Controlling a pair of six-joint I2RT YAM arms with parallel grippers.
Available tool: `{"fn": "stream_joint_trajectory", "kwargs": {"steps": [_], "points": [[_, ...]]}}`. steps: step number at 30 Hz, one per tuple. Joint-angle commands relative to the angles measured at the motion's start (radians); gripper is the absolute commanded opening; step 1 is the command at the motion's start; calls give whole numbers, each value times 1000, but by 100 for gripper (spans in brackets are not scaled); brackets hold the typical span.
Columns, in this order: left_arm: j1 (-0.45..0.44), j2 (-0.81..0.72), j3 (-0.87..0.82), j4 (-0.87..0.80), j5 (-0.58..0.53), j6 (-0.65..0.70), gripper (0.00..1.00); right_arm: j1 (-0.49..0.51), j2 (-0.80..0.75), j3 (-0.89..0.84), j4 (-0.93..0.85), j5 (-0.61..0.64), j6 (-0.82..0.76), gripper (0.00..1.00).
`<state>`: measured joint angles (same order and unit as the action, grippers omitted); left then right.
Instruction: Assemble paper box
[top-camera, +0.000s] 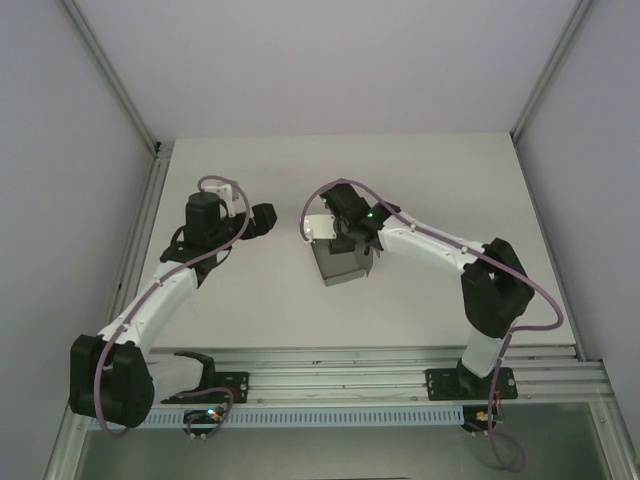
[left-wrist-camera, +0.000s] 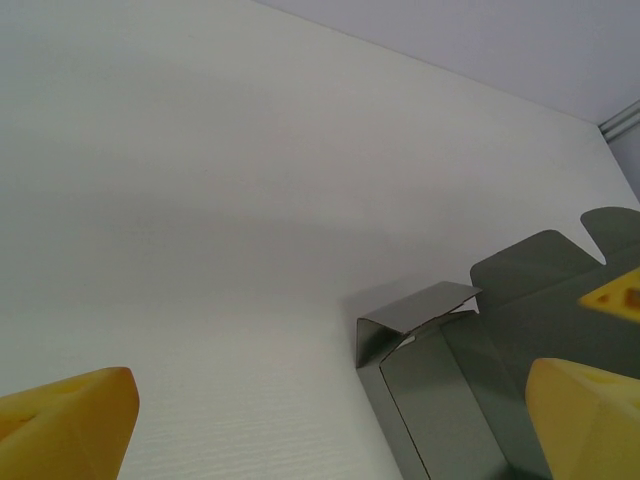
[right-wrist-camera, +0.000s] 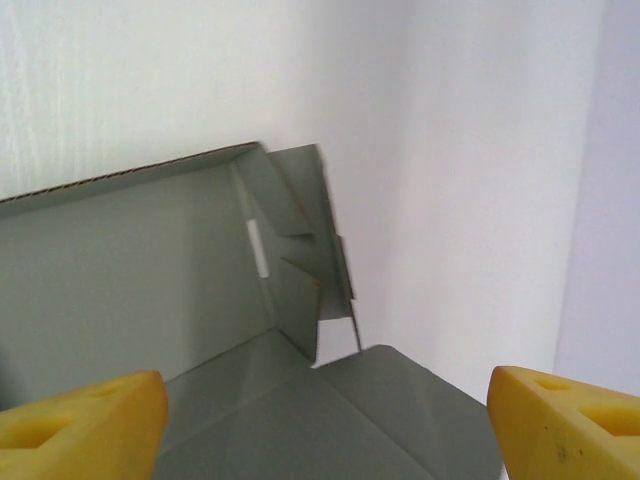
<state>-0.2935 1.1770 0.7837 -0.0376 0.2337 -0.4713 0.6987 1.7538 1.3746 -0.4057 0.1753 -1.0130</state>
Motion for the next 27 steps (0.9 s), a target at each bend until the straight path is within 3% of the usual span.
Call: {"fn": "stream_joint_trajectory", "kwargs": {"steps": [1,6,11,19,24,27], "points": [[7,0,-11,-6,21,-9,100,-8,-19,26,6,-6,115,84],[7,12,-14,-16,15,-6,100,-50,-48,121,-52,40,325,90],[7,21,-19,-8,6,-12,100,-50,-60,205,-241,200,664,90],[5,72,2,-3,43,-13,100,-136,-194,100,-276,70,929,95],[4,88,4,-2,61,-16,100,-162,-118,155,-327,-71,974,95],[2,87,4,-13,59,-15,100,-165,-38,231,-402,-48,1006,91]]}}
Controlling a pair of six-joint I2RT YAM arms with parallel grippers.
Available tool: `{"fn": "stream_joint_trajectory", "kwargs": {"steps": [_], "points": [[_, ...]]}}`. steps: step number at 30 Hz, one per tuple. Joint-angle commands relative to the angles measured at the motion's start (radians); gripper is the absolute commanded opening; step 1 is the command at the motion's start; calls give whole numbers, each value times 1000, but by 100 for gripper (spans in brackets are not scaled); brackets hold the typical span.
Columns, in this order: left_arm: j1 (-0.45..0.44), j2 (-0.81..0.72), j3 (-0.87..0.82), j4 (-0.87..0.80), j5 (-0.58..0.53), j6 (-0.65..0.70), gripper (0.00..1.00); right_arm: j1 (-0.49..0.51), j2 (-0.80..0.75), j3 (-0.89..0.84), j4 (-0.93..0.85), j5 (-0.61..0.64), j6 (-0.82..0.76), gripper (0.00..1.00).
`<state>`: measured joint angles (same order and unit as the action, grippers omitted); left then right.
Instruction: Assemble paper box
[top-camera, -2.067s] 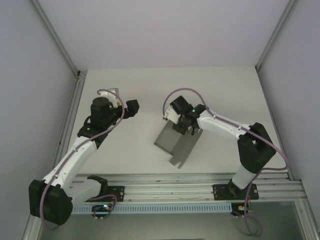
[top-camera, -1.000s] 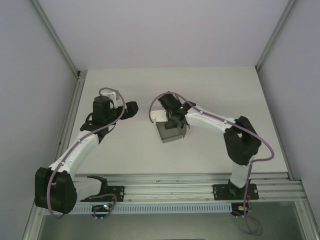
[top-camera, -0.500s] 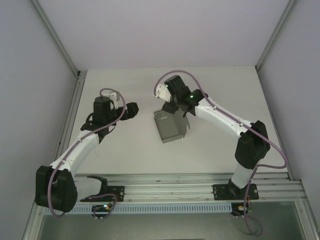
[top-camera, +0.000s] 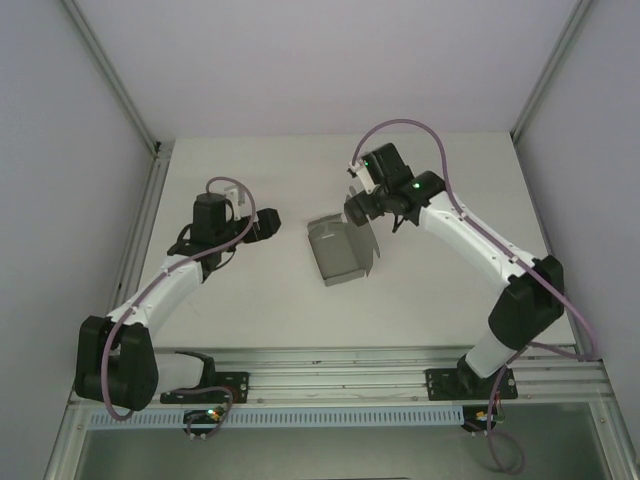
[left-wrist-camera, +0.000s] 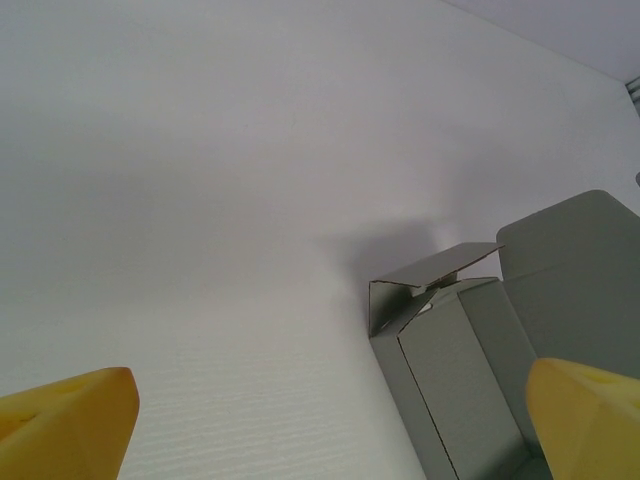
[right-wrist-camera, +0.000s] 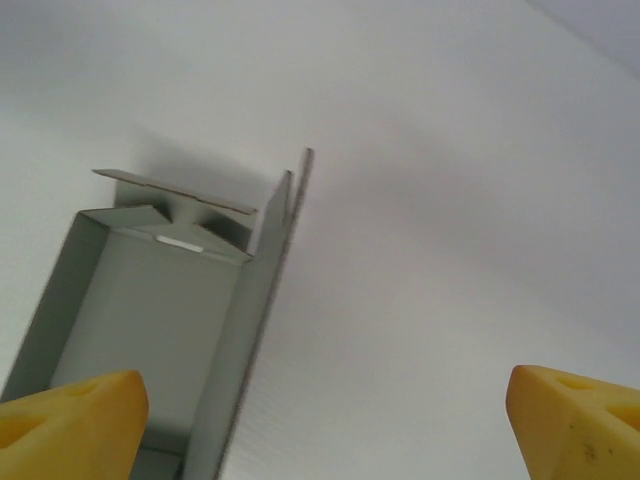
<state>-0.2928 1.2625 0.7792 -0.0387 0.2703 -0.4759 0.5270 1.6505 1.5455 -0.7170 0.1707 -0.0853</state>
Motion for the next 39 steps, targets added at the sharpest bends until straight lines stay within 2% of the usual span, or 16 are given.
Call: {"fn": "stream_joint_trajectory", "kwargs": {"steps": [1,4,9,10,13,16,20,24,29,31,33,36,39], "points": [[2,-2,8,-14,21,-10,100,7,91,82,-120,-25,87,90],[1,-6,7,-21,19,-6,100,7,126,101,-157,-15,92,86],[-3,10,15,-24,30,-6,100,7,107,71,-102,-49,102,84],[-4,16,18,-26,30,-6,100,6,104,66,-92,-57,107,81],[-12,29,29,-37,22,-4,100,5,115,64,-92,-57,138,64],[-26,36,35,-42,18,2,100,6,139,58,-99,-41,181,54],[-38,46,51,-54,12,12,100,7,163,58,-83,-24,177,17],[-36,44,63,-79,9,27,100,9,151,46,-2,-95,-46,1],[14,42,49,-87,53,9,100,30,118,-22,58,-274,-564,0],[32,40,38,-90,70,4,100,59,119,-44,61,-260,-756,0],[39,40,28,-96,69,5,100,86,138,-43,88,-207,-877,1],[48,41,11,-85,73,-10,100,121,183,-12,143,-124,-987,2],[53,43,11,-90,75,-13,100,144,195,7,219,-107,-1047,2]]}}
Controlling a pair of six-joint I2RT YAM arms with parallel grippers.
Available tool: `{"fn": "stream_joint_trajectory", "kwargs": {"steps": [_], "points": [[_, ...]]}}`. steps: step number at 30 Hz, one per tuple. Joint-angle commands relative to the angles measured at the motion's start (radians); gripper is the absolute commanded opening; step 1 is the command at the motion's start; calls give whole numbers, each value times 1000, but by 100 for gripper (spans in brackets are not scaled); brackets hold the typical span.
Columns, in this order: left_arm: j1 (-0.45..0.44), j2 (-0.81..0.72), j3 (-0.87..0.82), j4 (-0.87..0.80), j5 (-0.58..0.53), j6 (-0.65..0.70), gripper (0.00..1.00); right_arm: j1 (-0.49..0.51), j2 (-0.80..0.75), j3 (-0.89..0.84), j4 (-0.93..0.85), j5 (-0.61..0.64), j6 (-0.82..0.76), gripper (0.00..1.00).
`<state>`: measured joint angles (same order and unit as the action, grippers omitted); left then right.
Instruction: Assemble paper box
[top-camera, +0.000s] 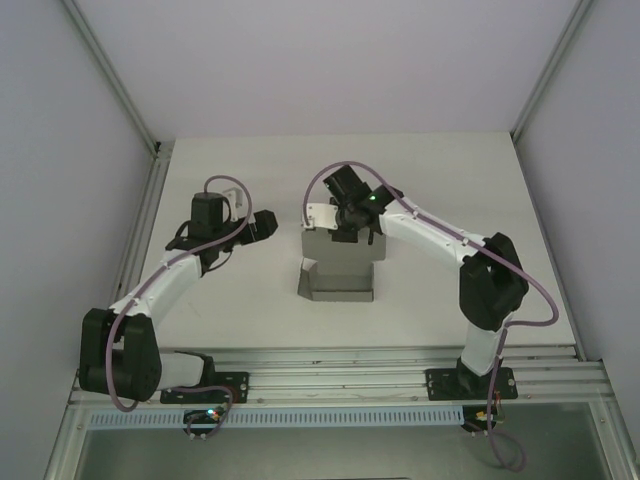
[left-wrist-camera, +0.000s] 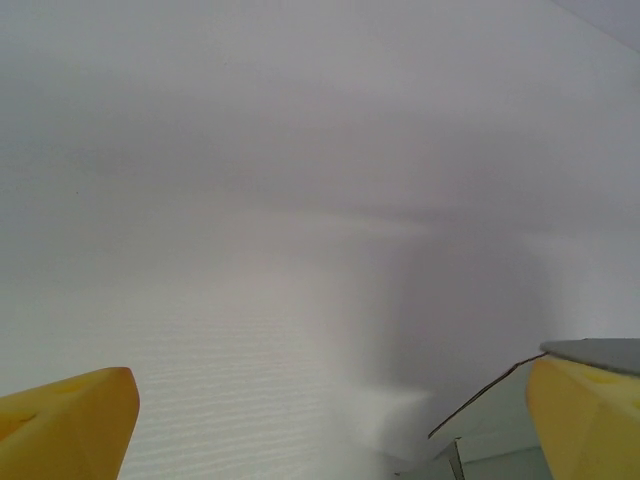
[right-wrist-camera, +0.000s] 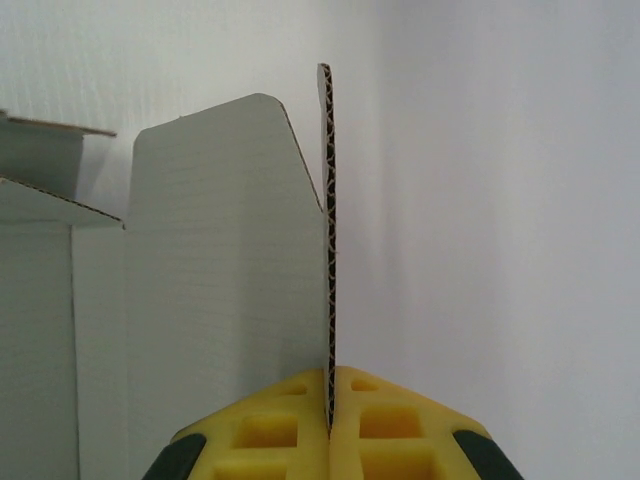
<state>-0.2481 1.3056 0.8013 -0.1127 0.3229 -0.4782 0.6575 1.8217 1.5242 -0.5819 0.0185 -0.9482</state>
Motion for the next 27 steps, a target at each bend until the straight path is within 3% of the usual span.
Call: {"fn": "stream_joint_trajectory", "kwargs": {"steps": [1,5,9,10,12,13,14,17,19,20,23,27], "points": [[9,-3,-12,-18,21,-11,100,20,22,31,102,39,-198,4],[11,-16,-23,-27,8,-7,100,28,23,45,103,7,-199,10],[17,-34,-43,-38,-9,-2,100,36,-2,-17,152,65,-167,25],[19,-38,-46,-41,-14,-2,100,39,-18,-38,172,80,-150,34],[22,-41,-49,-50,-22,5,100,45,-69,-81,211,114,-90,65],[22,-42,-49,-54,-30,2,100,47,-103,-103,237,121,-45,75],[22,-43,-50,-57,-32,3,100,48,-140,-127,271,133,13,76],[22,-52,-65,-52,-31,-4,100,50,-285,-213,418,273,302,97],[21,-60,-85,-37,-31,-9,100,40,-400,-264,381,410,631,99],[21,-63,-93,-32,-30,-16,100,27,-455,-292,314,414,804,100],[20,-63,-112,-23,-17,-15,100,-6,-600,-443,144,196,1110,100],[19,-53,-121,-19,-12,-10,100,-7,-627,-596,96,177,1377,100]]}}
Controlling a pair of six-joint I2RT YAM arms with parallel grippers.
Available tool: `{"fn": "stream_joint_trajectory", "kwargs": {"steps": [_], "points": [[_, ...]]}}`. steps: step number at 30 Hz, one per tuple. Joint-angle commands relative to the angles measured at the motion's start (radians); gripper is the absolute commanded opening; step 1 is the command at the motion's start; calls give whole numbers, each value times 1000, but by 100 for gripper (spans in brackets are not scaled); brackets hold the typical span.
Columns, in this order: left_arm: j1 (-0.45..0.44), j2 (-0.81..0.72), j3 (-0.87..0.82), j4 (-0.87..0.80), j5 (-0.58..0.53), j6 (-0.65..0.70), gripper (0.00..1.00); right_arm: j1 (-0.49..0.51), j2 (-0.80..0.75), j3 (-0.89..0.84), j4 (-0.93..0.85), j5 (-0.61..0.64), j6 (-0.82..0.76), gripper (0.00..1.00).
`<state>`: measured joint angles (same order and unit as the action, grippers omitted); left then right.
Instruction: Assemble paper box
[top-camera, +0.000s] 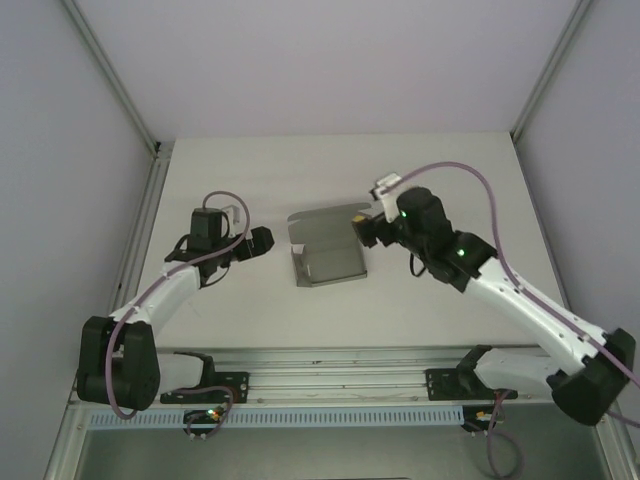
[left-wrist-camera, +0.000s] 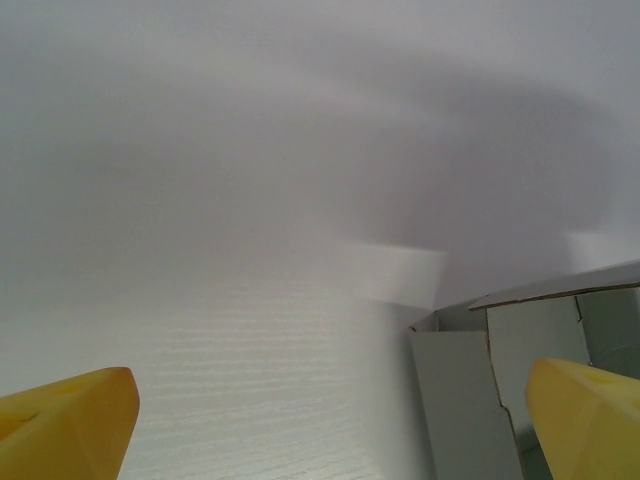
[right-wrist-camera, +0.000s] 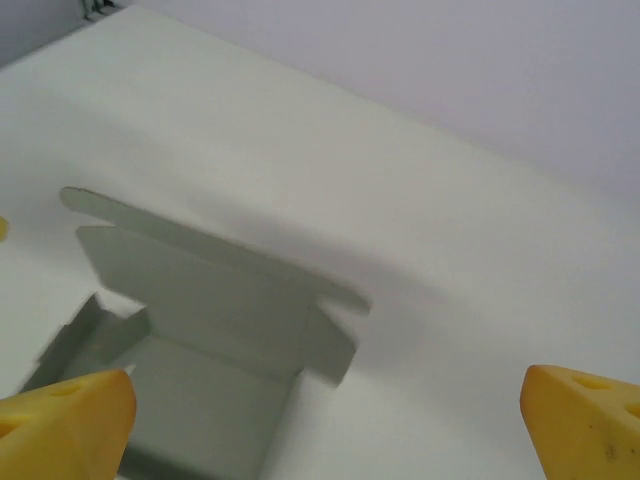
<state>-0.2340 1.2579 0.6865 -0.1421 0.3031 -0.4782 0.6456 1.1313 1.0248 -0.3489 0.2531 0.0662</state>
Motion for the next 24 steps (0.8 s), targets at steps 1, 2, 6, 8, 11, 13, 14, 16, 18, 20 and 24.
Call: {"fn": "stream_joint_trajectory", "kwargs": {"steps": [1,2,6,8,11,13,14,16,18,20,24], "points": [[5,-3,-6,10,9,-10,100,5,83,-102,-155,-66,390,100],[3,0,-8,12,10,-8,100,5,113,-103,-165,-56,428,100],[0,-1,-19,17,10,-5,100,2,257,-54,-139,-48,441,95],[-2,-5,-29,22,7,-5,100,0,360,-2,-151,-31,442,84],[-4,-4,-40,25,5,-1,100,-1,475,54,-134,-23,436,71],[-6,-3,-42,25,5,1,100,-4,535,79,-113,-29,431,64],[-6,-3,-44,26,5,2,100,-7,561,90,-110,-30,435,58],[-6,-1,-43,20,2,3,100,-10,605,107,-113,-25,442,49],[-8,-2,-43,21,4,1,100,-12,635,115,-110,-24,443,39],[-8,-1,-47,21,4,2,100,-12,652,110,-99,-13,451,37],[-8,3,-50,22,2,0,100,-12,678,99,-86,26,457,25]]}}
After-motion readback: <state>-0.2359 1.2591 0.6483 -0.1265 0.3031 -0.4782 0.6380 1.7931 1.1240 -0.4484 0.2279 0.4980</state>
